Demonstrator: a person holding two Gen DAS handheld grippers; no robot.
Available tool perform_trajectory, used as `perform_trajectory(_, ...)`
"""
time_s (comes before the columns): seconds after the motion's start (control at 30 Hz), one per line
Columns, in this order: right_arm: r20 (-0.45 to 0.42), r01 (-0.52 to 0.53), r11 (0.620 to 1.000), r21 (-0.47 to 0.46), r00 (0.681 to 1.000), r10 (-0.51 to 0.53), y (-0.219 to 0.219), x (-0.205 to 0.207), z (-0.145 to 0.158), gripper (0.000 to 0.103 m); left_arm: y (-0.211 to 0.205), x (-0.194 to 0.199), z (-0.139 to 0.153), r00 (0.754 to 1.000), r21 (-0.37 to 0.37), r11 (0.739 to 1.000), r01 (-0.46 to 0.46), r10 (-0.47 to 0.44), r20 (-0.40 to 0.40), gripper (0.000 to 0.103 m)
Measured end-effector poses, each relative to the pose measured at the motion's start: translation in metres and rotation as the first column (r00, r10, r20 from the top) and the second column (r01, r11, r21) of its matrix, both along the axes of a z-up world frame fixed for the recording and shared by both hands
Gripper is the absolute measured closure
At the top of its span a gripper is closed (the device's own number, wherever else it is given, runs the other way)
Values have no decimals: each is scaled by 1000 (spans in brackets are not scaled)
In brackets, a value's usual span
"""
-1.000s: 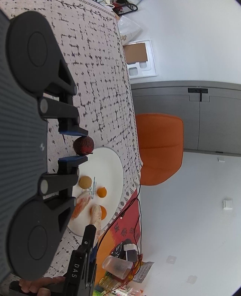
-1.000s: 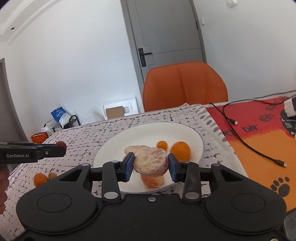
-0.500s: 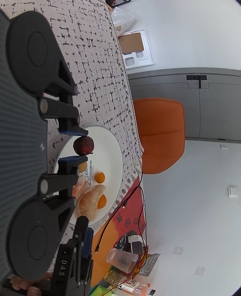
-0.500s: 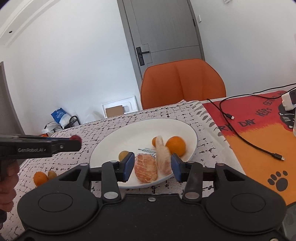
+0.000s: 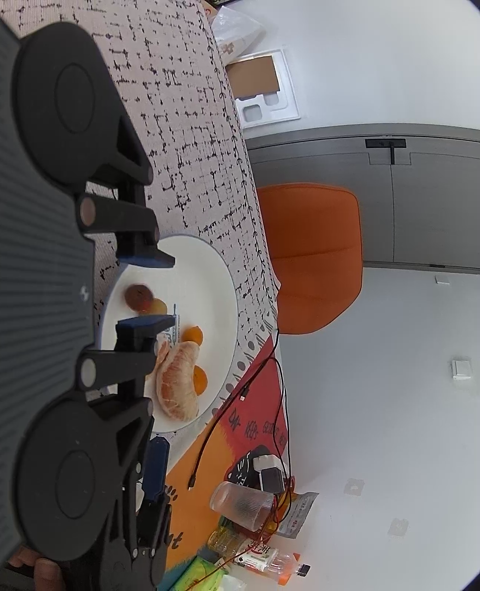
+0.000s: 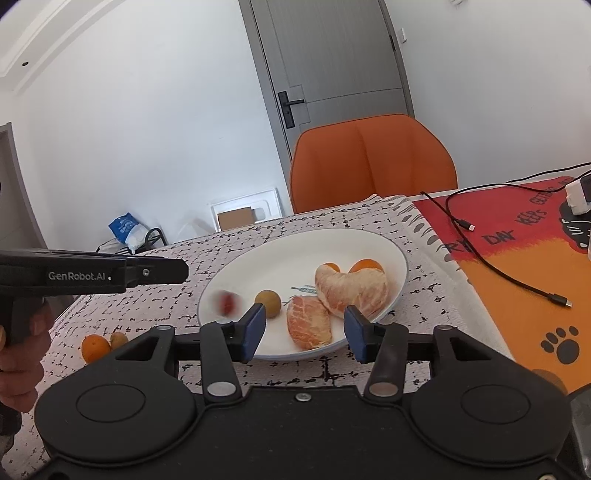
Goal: Organize fruits
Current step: 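Withdraw both open grippers from the bowl, then grasp the small tangerine with the right gripper while the left gripper approaches the large orange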
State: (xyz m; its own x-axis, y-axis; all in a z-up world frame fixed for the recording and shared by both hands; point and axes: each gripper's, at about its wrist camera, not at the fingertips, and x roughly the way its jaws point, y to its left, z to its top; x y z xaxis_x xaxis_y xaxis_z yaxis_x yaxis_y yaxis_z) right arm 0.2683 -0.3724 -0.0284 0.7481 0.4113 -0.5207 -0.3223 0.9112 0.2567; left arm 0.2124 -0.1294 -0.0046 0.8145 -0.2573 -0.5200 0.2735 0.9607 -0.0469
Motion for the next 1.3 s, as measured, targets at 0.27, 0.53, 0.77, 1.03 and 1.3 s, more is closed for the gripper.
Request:
perform_trajectory(0.27, 2, -24, 1000, 1, 1000, 24, 13, -3, 2, 47, 20, -11, 3, 999, 8, 999, -39, 39, 0, 64)
perform_trajectory(0.53, 7, -56, 998, 1, 998, 56, 30, -7, 6, 32, 48, -27, 6, 994, 15, 995, -103, 103, 21, 36)
perform_trajectory(0.77, 42, -92, 996, -6, 995, 92, 46, -15, 11, 0, 72, -44, 6, 984, 32, 985, -170, 168, 58, 13)
perform_trajectory(1.03, 15, -119, 993, -12, 993, 120, 64, -15, 11, 0, 92, -60, 5, 975, 37, 977, -210, 206, 85, 5)
perform_trajectory(1.3, -9, -150, 989, -7, 989, 150, 78, -18, 9, 0, 111, -70, 4, 971, -5, 972, -233, 233, 56, 5)
